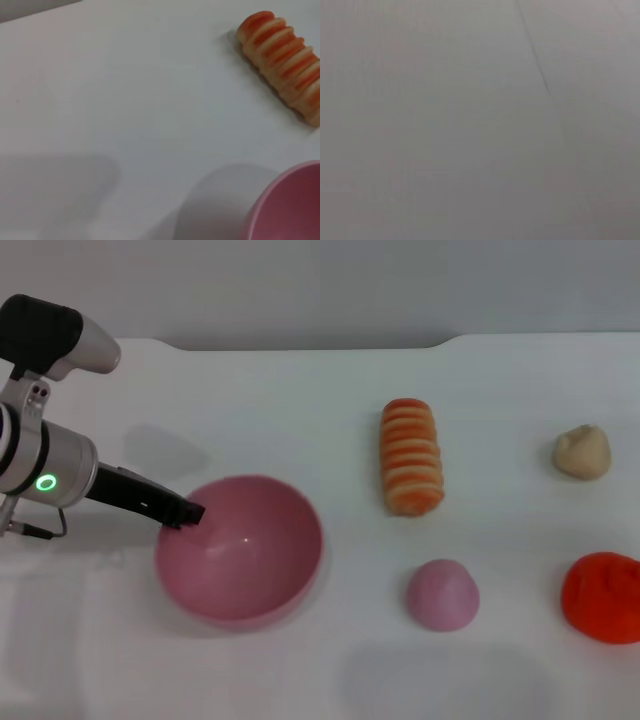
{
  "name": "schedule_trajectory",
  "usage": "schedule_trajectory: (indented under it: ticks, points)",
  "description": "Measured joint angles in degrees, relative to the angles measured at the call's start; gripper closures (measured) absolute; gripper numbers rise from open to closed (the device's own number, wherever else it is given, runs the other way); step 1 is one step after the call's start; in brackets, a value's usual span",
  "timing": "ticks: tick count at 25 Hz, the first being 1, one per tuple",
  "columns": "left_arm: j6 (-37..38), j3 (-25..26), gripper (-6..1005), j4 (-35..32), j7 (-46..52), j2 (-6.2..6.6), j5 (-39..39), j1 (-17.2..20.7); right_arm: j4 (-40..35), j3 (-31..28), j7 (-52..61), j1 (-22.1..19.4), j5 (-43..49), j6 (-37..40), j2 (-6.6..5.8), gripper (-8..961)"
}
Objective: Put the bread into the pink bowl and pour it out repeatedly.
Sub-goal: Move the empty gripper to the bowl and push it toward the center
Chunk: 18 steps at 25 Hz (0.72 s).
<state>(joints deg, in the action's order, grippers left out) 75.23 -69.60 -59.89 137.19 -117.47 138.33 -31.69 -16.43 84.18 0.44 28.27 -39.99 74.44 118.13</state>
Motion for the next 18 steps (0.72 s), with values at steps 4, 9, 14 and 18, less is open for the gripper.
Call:
schedule_trajectory:
  ticks: [4, 9, 14, 18]
  points:
    - [0.0, 0.1, 938, 0.0, 0.0, -0.02, 0.0, -0.3, 0.0, 0.0, 0.0, -0.1, 0.0, 0.0, 0.0, 490]
    - [-0.4, 0.5, 951, -0.2, 0.1, -0.02, 0.0, -0.7, -0.2, 0.3, 0.0, 0.1, 0.2, -1.3, -0.19, 492]
    - [-1.8, 0.5, 950, -0.3, -0.1, 0.02, 0.0, -1.2, -8.7, 0.5, 7.7, -0.4, 10.6, -18.9, -2.68, 494]
    - [-2.9, -0.1, 951, -0.3, -0.5, -0.01, 0.0, -1.9, -13.8, 0.5, 23.0, -0.1, 24.4, -30.3, -5.32, 495]
